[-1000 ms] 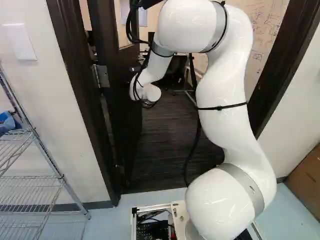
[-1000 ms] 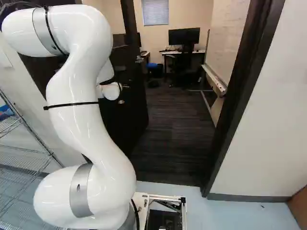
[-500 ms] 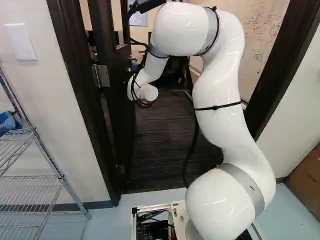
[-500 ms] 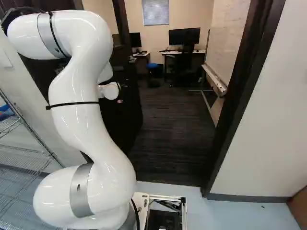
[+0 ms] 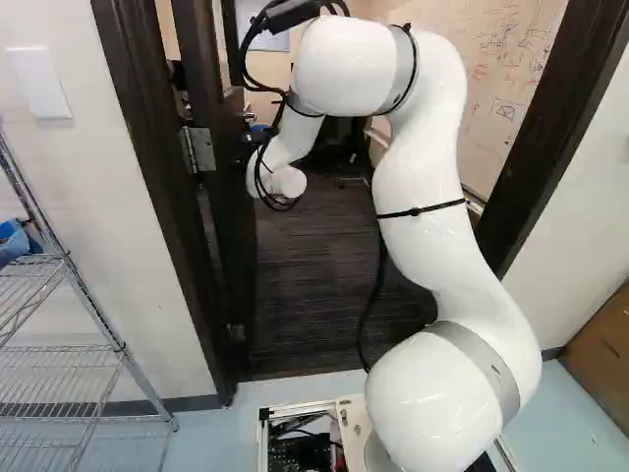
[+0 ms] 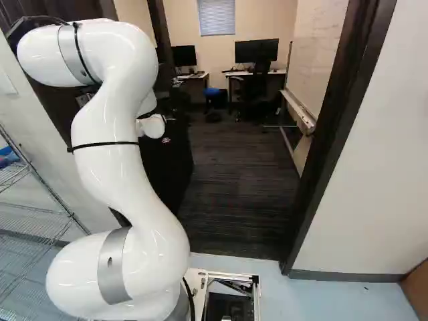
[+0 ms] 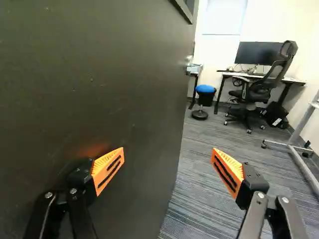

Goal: Open the door and move inside

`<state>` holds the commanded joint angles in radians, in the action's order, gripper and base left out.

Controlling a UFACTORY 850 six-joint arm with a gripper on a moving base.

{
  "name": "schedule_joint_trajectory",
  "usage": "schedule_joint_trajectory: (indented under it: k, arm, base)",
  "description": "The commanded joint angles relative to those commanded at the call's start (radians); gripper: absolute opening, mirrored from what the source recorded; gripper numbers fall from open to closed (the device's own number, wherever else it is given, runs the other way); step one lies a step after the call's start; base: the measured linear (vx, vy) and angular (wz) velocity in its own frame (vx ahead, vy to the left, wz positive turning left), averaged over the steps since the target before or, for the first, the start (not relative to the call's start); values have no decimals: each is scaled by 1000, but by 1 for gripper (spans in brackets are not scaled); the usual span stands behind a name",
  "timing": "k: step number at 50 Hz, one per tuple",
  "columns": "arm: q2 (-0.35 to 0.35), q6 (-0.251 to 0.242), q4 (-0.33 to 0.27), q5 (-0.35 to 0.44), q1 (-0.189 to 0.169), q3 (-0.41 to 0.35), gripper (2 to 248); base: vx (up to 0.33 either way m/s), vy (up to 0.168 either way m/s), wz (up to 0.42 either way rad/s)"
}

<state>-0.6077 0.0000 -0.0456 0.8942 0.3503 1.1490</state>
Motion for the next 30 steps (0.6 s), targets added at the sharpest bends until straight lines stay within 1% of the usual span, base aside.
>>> schedule_joint_trajectory:
  k: [30]
  arm:
    - [-54, 0, -46, 0, 18, 73, 247]
  base:
    - [0, 0, 0]
